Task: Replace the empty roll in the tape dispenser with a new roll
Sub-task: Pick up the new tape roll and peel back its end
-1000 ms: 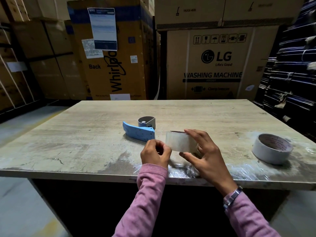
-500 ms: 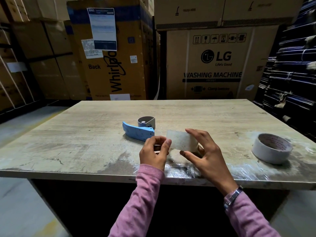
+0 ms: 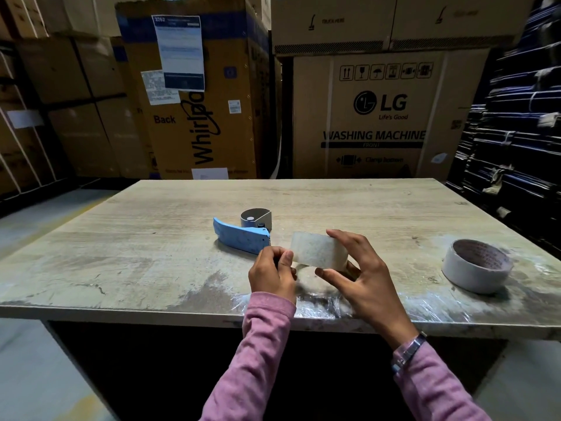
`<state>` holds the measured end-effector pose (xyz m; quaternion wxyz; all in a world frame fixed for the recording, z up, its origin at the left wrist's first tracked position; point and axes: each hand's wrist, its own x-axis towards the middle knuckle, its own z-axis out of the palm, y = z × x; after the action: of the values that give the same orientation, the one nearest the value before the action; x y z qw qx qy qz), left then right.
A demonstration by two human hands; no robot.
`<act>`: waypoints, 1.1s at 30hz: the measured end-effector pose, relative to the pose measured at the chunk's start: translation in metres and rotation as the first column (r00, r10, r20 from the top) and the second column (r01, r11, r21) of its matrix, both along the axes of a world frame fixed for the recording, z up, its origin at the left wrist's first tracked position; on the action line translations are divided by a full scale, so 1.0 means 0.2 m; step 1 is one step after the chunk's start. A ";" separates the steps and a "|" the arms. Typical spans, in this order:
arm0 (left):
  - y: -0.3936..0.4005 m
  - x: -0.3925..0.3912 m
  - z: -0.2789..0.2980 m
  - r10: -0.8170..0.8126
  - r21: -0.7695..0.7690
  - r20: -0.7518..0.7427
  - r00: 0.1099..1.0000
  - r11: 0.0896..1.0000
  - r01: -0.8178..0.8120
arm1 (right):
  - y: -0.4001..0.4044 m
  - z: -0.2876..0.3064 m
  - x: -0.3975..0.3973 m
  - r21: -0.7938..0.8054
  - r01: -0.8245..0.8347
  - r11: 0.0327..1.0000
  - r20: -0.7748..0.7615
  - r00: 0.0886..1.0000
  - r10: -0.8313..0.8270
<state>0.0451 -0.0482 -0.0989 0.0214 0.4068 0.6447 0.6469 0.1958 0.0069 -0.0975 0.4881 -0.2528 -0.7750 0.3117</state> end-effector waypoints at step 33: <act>-0.09 -0.14 0.11 -0.467 0.159 0.432 0.771 0.881 0.445 | -0.01 0.03 0.02 -0.119 -0.087 0.989 -0.054 0.995 0.081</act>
<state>0.0161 -0.0654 -0.0772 0.3191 0.3872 0.4874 0.7146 0.1992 0.0051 -0.0924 0.4771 -0.2414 -0.7525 0.3845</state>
